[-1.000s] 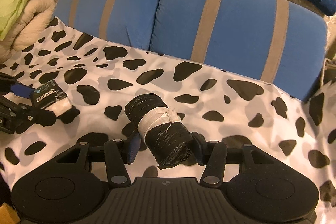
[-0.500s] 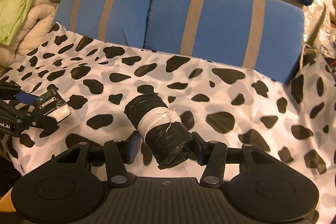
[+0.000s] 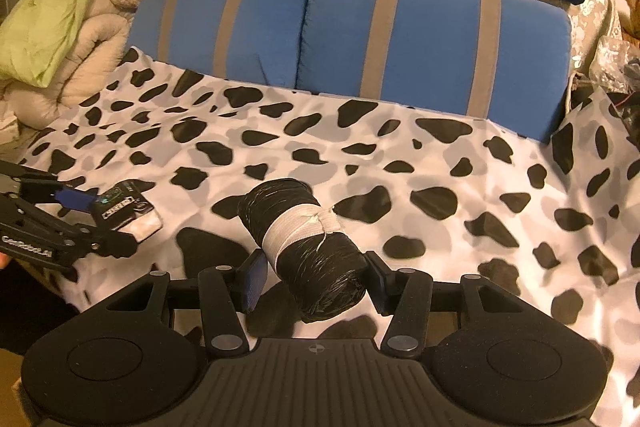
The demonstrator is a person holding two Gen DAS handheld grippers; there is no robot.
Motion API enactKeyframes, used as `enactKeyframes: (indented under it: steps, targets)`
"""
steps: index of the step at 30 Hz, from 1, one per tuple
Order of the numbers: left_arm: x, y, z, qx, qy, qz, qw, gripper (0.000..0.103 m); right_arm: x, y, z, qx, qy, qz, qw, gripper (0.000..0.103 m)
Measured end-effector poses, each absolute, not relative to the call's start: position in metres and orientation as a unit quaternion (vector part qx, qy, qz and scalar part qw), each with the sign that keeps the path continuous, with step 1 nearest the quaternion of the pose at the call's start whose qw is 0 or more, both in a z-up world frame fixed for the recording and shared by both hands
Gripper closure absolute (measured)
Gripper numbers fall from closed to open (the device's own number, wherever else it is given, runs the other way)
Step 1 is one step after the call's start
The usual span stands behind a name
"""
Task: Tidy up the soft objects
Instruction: 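Carry the tissue box and bag roll over the cardboard box with both tools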
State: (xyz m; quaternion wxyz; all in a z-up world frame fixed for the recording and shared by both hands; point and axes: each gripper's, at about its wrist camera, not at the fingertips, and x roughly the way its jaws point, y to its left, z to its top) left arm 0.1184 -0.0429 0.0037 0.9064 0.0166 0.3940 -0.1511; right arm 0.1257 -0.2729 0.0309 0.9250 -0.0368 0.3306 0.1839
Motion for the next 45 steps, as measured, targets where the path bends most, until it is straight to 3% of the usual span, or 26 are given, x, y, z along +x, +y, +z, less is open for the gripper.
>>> enactKeyframes:
  steps: [21,45]
  targets:
    - [0.059,-0.043,-0.001,0.019,0.418,-0.155,0.895,0.033,0.048,-0.246,0.025,-0.031,0.383,0.201,0.901,0.049]
    - [0.038,-0.063,-0.037,0.071,0.539,-0.164,0.823,0.033,0.017,-0.216,-0.010,-0.053,0.533,0.212,0.817,0.048]
